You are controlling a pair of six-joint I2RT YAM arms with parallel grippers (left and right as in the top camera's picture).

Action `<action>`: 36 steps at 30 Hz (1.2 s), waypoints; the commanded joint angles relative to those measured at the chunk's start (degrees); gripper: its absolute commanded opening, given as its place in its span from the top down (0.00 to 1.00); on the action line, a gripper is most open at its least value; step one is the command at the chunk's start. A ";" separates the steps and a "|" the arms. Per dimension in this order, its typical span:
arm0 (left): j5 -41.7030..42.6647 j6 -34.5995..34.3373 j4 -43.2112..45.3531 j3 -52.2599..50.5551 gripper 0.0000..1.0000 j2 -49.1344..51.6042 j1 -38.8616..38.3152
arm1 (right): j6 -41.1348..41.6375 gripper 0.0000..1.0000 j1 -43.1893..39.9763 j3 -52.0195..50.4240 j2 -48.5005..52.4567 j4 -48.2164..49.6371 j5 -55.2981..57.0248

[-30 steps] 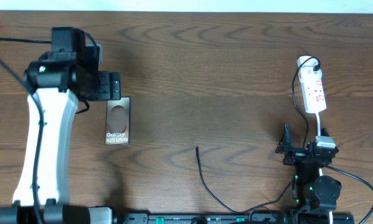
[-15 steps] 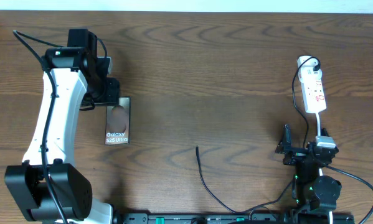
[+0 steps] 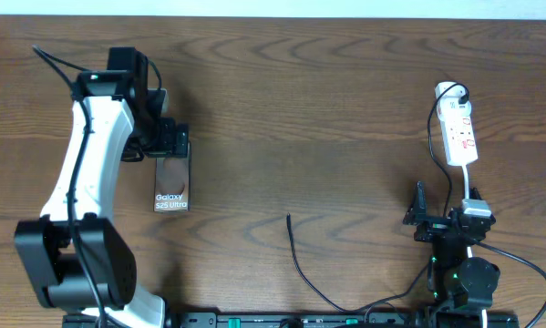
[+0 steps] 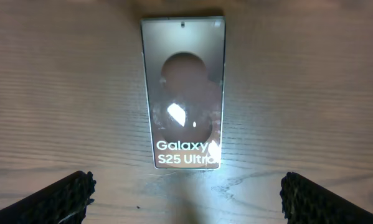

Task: Plug charger to phone and switch on socket
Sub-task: 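Move the left gripper forward to the phone in its stand, then close the left gripper on the phone's lower edge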

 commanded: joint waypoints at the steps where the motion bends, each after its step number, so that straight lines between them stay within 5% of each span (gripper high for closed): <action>1: 0.37 0.35 1.46 -1.88 0.02 2.58 -0.13 | 0.74 0.01 0.24 -0.09 -0.31 -0.22 0.37; 17: 0.33 -0.07 17.94 -16.52 0.02 2.73 -0.13 | 0.74 0.01 0.24 -0.09 -0.31 -0.22 0.37; 36: -2.21 0.39 28.70 -21.09 0.02 2.75 -0.13 | 0.74 0.01 0.24 -0.09 -0.31 -0.22 0.37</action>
